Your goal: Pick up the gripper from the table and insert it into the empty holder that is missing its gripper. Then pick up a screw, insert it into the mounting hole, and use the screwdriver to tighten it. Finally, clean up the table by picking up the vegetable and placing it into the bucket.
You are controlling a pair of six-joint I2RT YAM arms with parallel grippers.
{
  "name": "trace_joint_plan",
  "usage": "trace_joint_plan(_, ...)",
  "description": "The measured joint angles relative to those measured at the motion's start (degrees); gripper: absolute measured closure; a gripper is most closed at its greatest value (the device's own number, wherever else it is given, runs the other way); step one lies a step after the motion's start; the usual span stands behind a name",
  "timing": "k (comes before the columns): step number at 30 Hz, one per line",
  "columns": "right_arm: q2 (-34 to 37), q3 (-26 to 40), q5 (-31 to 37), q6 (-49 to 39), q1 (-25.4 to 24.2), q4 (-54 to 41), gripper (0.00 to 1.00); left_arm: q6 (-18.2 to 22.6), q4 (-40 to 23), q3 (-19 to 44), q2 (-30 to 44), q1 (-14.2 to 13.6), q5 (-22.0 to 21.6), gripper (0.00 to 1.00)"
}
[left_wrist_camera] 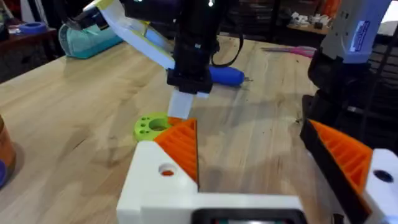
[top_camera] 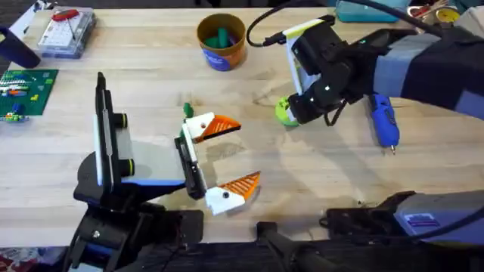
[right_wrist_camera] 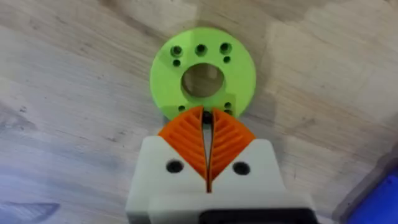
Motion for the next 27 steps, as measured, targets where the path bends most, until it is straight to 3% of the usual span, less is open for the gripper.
trace_joint_plan(9, 0.0, 0.6, 0.0, 0.0, 0.0, -0.6, 0.994, 0.0, 0.0, 0.0, 0.0, 0.0, 0.0, 0.011)
trace_joint_plan(15, -0.5, 5.9, 0.0, 0.0, 0.0, -4.2, 0.994, 0.0, 0.0, 0.0, 0.0, 0.0, 0.0, 0.011)
trace_joint_plan(19, -2.0, 13.6, 0.0, 0.0, 0.0, -11.1, 0.994, 0.0, 0.0, 0.0, 0.0, 0.0, 0.0, 0.011)
trace_joint_plan(27, -3.2, 36.3, 0.2, -2.7, 2.0, -29.2, 0.994, 0.0, 0.0, 0.0, 0.0, 0.0, 0.0, 0.011)
